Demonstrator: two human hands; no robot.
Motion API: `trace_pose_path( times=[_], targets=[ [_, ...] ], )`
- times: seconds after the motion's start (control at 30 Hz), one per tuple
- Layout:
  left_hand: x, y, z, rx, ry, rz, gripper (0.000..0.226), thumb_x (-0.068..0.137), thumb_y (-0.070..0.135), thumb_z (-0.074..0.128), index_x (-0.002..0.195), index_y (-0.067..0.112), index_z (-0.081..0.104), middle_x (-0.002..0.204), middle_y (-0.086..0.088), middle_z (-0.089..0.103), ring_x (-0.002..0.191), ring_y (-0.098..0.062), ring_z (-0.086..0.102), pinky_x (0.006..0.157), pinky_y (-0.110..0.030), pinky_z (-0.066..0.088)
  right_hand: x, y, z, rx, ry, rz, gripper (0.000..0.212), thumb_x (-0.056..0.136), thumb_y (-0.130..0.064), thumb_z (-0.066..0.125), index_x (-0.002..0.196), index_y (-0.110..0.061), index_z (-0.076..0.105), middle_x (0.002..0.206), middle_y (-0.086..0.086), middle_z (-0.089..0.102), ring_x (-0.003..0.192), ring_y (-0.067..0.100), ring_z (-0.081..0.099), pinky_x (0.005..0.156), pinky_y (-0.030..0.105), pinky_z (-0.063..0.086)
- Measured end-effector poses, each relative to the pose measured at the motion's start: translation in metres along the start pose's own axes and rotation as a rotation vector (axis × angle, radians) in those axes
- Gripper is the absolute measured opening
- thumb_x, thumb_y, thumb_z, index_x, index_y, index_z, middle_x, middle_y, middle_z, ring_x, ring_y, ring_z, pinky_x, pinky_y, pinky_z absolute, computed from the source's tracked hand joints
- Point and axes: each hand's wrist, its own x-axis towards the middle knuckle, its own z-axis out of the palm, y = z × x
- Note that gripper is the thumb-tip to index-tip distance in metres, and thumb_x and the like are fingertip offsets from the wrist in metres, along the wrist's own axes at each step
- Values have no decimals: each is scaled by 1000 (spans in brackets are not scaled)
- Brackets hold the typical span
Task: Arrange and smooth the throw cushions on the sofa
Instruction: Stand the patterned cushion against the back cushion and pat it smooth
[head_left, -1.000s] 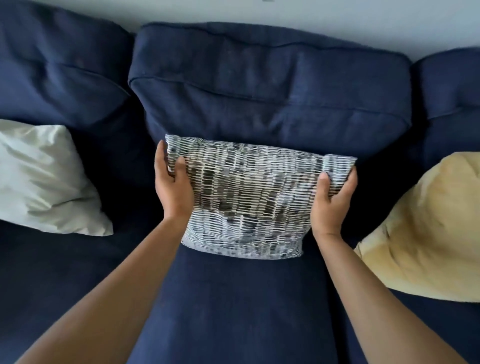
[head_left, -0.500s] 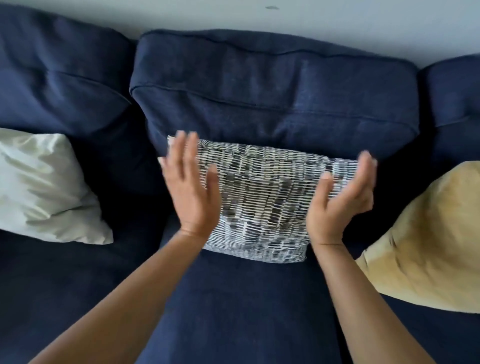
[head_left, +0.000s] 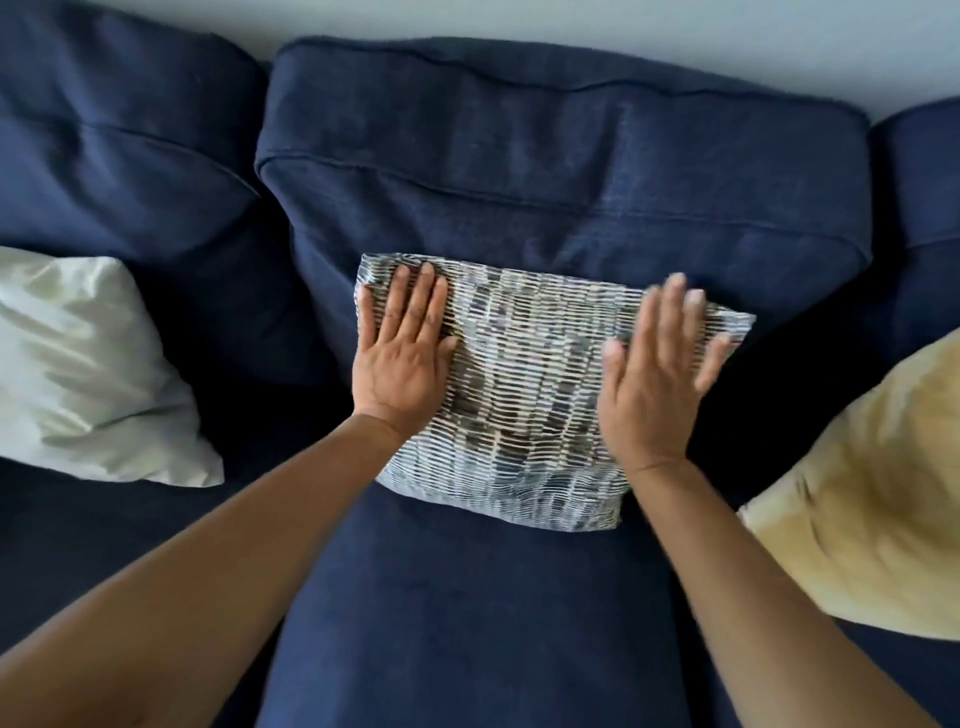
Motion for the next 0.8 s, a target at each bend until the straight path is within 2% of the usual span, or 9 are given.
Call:
trace_pose_path(
  times=[0.07, 0.13, 0.17, 0.33, 0.43, 0.5, 0.57, 0.7, 0.8],
  targets=[
    [0, 5, 2, -6, 0, -52, 61, 106, 43, 20, 160, 17, 13, 168, 0, 11, 155, -22, 3, 122, -46, -16, -20, -42, 2, 72, -35, -240, 61, 104, -36, 31, 157, -8, 19, 165, 7, 7, 153, 21, 3, 122, 50, -2],
    [3, 6, 2, -10, 2, -66, 61, 105, 44, 18, 160, 18, 12, 168, 0, 10, 155, -22, 2, 123, -48, -13, -44, -68, 18, -13, -100, -530, 63, 104, -42, 29, 157, -12, 16, 165, 3, 7, 153, 18, 5, 122, 46, -1],
    [5, 3, 2, -3, 7, -65, 61, 106, 44, 18, 160, 18, 12, 168, 0, 10, 156, -21, 2, 124, -51, -10, -46, -65, 28, -69, -120, -591, 65, 104, -45, 30, 158, -13, 13, 166, 2, 6, 153, 17, 5, 122, 44, -4],
    [12, -11, -1, 12, 23, -114, 61, 106, 41, 19, 160, 16, 9, 169, 0, 5, 156, -26, -1, 122, -60, -4, -24, 32, 46, -197, -211, -251, 69, 104, -50, 22, 157, -18, -9, 166, 0, -12, 152, 17, -13, 118, 40, -22],
    [9, 1, -7, -42, 110, -142, 60, 107, 38, 24, 160, 12, 14, 168, -9, 8, 155, -32, 2, 122, -61, -2, -36, 52, 30, -170, -139, -96, 68, 104, -44, 24, 158, -11, -3, 166, 7, -6, 152, 21, -10, 120, 47, -12],
    [-5, 17, -13, -123, 254, -125, 59, 106, 35, 28, 158, 8, 20, 166, -17, 12, 154, -39, 6, 123, -60, -2, -42, 39, 24, -136, -110, -49, 67, 104, -40, 24, 157, -6, 2, 166, 12, 0, 153, 25, -5, 121, 49, -6],
    [-30, 42, -11, -194, 344, 38, 59, 106, 36, 26, 156, 6, 20, 163, -15, 13, 152, -39, 6, 122, -60, 0, -44, 26, 23, -90, -97, -13, 66, 105, -39, 26, 157, -5, 2, 166, 13, 0, 153, 26, -4, 121, 50, -5],
    [-60, 55, 43, -75, 269, 448, 63, 106, 44, 27, 159, 16, 9, 166, -5, 6, 154, -28, 2, 124, -53, 0, -41, 25, 34, -62, -52, 26, 67, 105, -39, 27, 157, -5, 2, 166, 14, 2, 153, 27, -1, 121, 52, -2],
    [-40, 9, 78, 72, 276, 358, 67, 105, 51, 27, 160, 20, 7, 168, -3, 6, 154, -19, -8, 125, -46, -2, -42, 40, 46, -88, -1, 94, 65, 107, -40, 22, 157, -3, 4, 165, 17, 5, 153, 29, 2, 121, 56, 2]
  ],
)
